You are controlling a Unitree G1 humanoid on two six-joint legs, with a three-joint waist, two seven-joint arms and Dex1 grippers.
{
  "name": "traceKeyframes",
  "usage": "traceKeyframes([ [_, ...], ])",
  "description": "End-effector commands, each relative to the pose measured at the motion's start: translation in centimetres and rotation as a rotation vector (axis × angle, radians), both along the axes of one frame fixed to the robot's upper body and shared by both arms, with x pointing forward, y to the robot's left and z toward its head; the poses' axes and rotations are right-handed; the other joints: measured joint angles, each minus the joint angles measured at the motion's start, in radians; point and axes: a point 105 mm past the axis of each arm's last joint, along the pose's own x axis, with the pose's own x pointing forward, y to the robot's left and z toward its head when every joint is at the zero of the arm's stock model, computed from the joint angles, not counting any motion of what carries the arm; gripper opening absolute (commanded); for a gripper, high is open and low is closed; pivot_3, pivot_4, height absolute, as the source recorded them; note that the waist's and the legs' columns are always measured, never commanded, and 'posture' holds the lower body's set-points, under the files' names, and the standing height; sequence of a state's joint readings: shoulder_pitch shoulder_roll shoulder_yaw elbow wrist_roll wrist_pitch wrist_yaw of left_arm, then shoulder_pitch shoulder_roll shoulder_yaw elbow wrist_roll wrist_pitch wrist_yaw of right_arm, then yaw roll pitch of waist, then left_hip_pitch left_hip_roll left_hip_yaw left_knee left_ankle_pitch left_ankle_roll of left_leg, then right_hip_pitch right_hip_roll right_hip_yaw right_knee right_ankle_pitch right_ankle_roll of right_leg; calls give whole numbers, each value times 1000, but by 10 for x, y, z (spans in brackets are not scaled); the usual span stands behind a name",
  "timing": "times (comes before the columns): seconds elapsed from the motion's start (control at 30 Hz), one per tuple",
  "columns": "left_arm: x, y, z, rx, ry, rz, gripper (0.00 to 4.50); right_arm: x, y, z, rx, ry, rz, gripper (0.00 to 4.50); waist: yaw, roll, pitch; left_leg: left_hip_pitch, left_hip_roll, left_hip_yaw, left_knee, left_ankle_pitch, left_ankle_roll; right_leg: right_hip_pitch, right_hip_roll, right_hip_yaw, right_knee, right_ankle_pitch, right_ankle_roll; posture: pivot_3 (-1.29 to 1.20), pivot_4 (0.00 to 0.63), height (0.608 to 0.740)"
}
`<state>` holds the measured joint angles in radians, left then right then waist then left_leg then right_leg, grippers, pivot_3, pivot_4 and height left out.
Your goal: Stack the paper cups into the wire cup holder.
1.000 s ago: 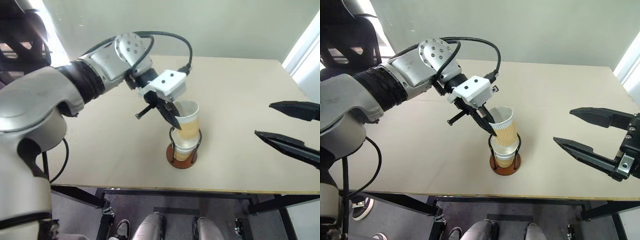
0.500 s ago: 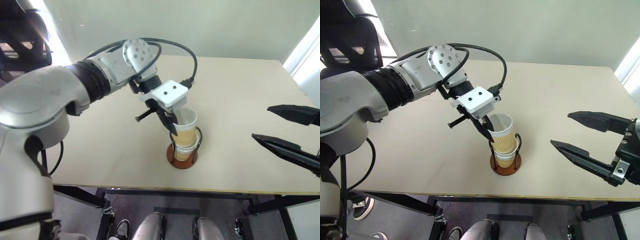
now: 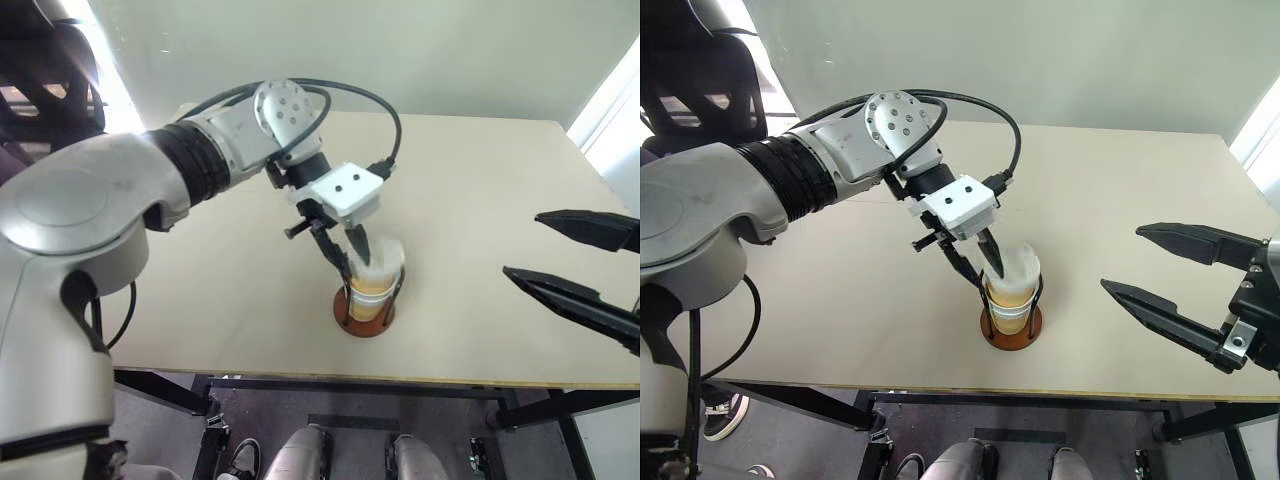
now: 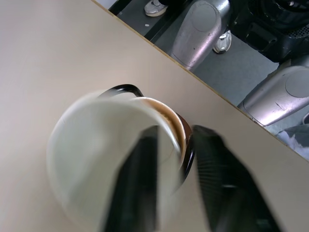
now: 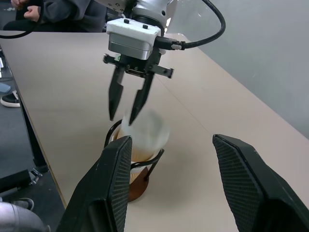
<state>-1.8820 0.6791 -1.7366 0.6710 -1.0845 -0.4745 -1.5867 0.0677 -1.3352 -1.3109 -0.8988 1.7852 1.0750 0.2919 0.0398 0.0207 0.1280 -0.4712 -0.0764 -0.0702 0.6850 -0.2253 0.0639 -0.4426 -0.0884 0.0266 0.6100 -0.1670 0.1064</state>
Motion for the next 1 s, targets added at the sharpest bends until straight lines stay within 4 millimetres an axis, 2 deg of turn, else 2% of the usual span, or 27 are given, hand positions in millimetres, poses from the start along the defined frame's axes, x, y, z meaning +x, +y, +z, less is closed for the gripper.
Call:
traceKeyframes([
  [0.03, -1, 0, 8, -6, -15, -24, 2768, -3, 0, 8, 13, -51, -1, 2704, 0, 0, 0, 0, 0, 0, 0, 0, 0, 0, 0, 0, 0, 0, 0, 0, 150, 740],
  [0.1, -1, 0, 9, -15, -18, -23, 3426, -2, 0, 8, 13, -49, 0, 2704, 0, 0, 0, 0, 0, 0, 0, 0, 0, 0, 0, 0, 0, 0, 0, 0, 150, 740],
  [0.27, 3, -3, 26, -131, 9, 36, 3426, 0, -1, 5, 15, -32, 14, 2704, 0, 0, 0, 0, 0, 0, 0, 0, 0, 0, 0, 0, 0, 0, 0, 0, 150, 740],
  [0.43, 11, 17, 46, -257, 39, 164, 3426, 9, -7, 2, 0, -2, 31, 2704, -2, 0, 0, 0, 0, 1, 0, 0, 0, 0, 1, 0, 0, 0, 0, 0, 150, 740],
  [0.5, 16, 34, 51, -298, 47, 242, 3426, 14, -11, 1, -16, 12, 31, 2704, -6, 1, 0, 0, 0, 0, -1, 1, 0, -1, 1, 0, 0, 0, 0, 0, 150, 740],
  [0.53, 21, 53, 54, -338, 58, 318, 3426, 20, -15, -2, -30, 35, 28, 2704, -7, 1, -1, 0, 0, 1, -1, 1, -1, -1, 1, 0, 0, 0, 0, 0, 150, 740],
  [0.63, 25, 92, 56, -423, 107, 476, 3426, 31, -24, -9, -46, 78, 44, 2704, -22, 3, -1, 1, 0, 1, -1, 5, -3, -2, 3, 1, -1, 0, -1, 0, 150, 740],
  [0.8, 18, 144, 39, -501, 211, 675, 3426, 48, -39, -15, -53, 116, 76, 2704, -23, 4, -2, -1, 1, -1, -2, 14, 2, -3, 6, 0, -1, -1, -3, 0, 150, 740],
  [0.93, 13, 171, 31, -571, 272, 795, 3426, 58, -52, -19, -48, 139, 84, 2704, -8, 4, -2, -1, 2, -5, -1, 15, 2, -2, 6, 1, 0, -3, -6, 0, 150, 740],
  [1.0, 10, 185, 25, -615, 306, 874, 3426, 64, -60, -23, -39, 160, 81, 2704, -9, 3, -2, -1, 1, -5, -2, 16, 1, -2, 7, 0, 0, -5, -13, 0, 150, 740],
])
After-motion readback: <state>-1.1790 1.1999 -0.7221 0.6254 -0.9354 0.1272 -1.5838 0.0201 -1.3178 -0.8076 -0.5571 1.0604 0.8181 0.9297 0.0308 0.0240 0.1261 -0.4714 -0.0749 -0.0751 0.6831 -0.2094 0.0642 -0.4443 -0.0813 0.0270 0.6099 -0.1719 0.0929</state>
